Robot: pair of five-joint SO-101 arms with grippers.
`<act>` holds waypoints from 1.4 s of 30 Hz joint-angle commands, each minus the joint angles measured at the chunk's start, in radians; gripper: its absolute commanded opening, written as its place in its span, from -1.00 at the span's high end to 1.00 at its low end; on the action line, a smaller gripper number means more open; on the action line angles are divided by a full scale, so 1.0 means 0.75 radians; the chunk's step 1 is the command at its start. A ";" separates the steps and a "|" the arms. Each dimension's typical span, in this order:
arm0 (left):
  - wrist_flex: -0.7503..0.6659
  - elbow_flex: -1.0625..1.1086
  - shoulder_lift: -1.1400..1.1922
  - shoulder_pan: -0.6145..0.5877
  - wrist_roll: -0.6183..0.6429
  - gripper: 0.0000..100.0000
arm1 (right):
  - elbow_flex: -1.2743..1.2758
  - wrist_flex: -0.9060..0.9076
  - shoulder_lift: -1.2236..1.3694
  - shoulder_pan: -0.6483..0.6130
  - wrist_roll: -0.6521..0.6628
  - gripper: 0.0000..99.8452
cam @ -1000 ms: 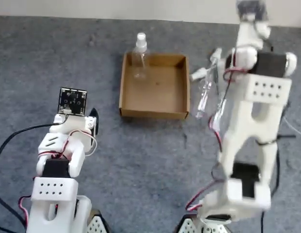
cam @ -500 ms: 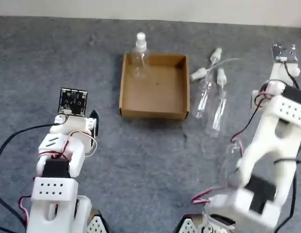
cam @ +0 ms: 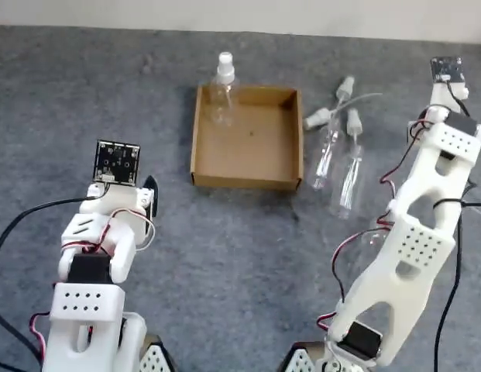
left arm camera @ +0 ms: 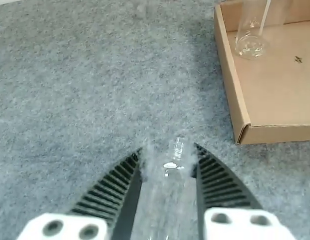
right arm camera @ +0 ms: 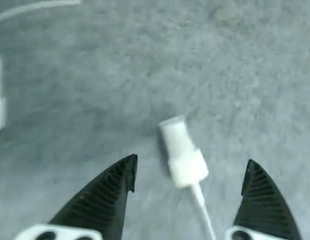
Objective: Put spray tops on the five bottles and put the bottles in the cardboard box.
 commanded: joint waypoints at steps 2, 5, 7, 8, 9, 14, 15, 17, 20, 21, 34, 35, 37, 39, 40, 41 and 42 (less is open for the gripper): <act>-0.002 -0.009 -0.003 -0.007 -0.006 0.80 | -0.382 -0.019 0.206 0.024 0.043 0.46; -0.002 -0.009 -0.003 -0.007 -0.006 0.80 | -0.490 -0.017 0.306 0.021 0.074 0.46; -0.002 -0.009 -0.003 -0.007 -0.006 0.80 | -0.498 0.011 0.347 0.026 0.076 0.53; -0.002 -0.009 -0.003 -0.007 -0.006 0.80 | -0.500 0.036 0.357 0.026 0.078 0.60; -0.002 -0.009 -0.003 -0.007 -0.006 0.80 | -0.506 0.066 0.363 0.026 0.078 0.67; -0.002 -0.009 -0.003 -0.007 -0.006 0.80 | -0.521 0.267 0.351 0.026 0.080 0.93; -0.002 -0.009 -0.003 -0.007 -0.006 0.80 | -0.547 0.300 0.337 0.026 0.080 0.94; -0.002 -0.009 -0.003 -0.007 -0.006 0.80 | -0.609 0.384 0.304 0.034 0.076 0.95; -0.002 -0.009 -0.003 -0.007 -0.006 0.80 | -0.727 0.578 0.236 0.040 0.072 0.95; -0.002 -0.009 -0.003 -0.007 -0.006 0.80 | -0.780 0.650 0.208 0.040 0.072 0.95; 0.074 -0.093 -0.003 -0.011 -0.006 0.80 | -0.271 0.950 -0.641 -0.075 -0.203 0.95; 0.139 -0.136 -0.003 -0.015 -0.020 0.80 | -0.083 0.948 -0.780 -0.109 -0.221 0.95; 0.303 -0.222 -0.001 -0.017 -0.086 0.80 | 0.292 0.946 -1.071 -0.224 -0.227 0.95; 0.452 -0.302 -0.001 -0.019 -0.131 0.80 | 0.633 0.946 -1.355 -0.400 -0.229 0.95; 0.507 -0.332 -0.001 -0.040 -0.145 0.80 | 0.797 0.944 -1.486 -0.508 -0.250 0.95; 0.548 -0.365 -0.001 -0.064 -0.160 0.80 | 0.952 0.940 -1.599 -0.633 -0.303 0.95; 0.579 -0.398 -0.001 -0.095 -0.172 0.80 | 1.091 0.918 -1.689 -0.762 -0.368 0.95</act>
